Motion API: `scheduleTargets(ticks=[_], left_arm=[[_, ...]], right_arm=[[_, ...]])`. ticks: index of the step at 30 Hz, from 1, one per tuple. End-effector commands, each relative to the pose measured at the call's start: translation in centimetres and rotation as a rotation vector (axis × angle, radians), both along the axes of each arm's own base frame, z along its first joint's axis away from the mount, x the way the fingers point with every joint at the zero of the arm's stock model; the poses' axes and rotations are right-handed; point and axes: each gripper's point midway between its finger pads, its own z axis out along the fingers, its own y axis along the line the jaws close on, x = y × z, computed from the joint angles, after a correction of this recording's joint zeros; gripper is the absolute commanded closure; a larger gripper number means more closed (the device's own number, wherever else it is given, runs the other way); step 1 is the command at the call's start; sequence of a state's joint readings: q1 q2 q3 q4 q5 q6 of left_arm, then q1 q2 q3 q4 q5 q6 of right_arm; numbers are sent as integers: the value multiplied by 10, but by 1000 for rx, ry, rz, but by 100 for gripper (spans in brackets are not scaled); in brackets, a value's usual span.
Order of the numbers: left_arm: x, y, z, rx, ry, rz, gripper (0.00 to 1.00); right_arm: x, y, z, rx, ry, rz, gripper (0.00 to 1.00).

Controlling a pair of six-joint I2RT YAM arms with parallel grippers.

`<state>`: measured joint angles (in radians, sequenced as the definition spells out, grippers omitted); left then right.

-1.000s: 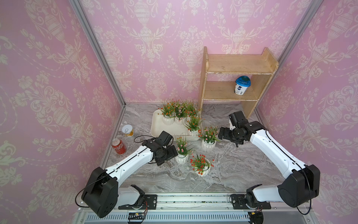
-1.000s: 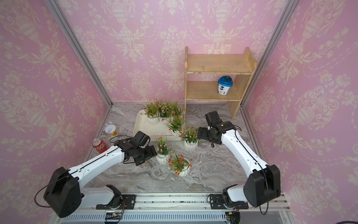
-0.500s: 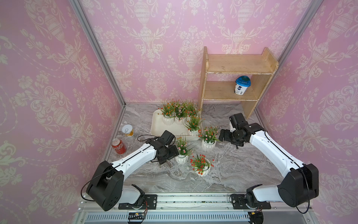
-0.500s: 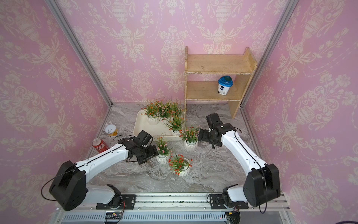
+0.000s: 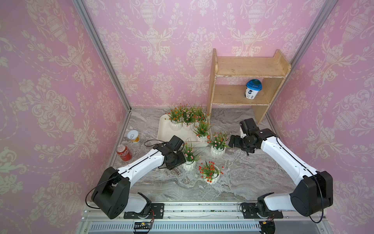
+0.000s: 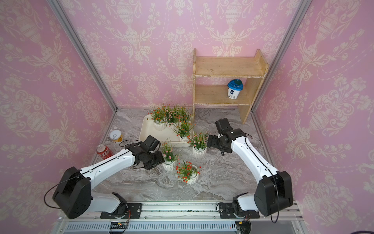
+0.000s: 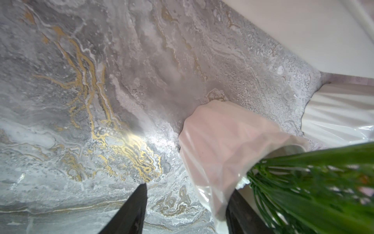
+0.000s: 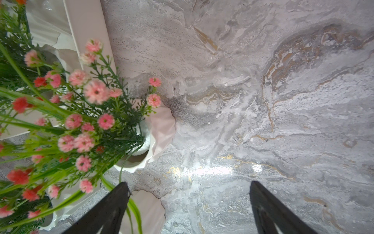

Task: Put the potted gypsophila into the storage box
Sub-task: Pick up the baby's breath potted plant from the center of the board.

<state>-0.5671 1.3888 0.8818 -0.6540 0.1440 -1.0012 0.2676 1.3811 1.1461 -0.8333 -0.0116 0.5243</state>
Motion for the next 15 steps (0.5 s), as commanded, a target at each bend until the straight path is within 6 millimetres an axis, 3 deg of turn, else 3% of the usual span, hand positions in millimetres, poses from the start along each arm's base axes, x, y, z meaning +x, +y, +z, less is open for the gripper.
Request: scheduleTargets(ticks=[1,15], left_arm=[[-5,12,-4,78,13,-19,43],[-8,18,-10,113,24,-23,58]], right_arm=[[-5,-3,1,2,-3,4,5],[-7,-5,0,0,-1,-1,5]])
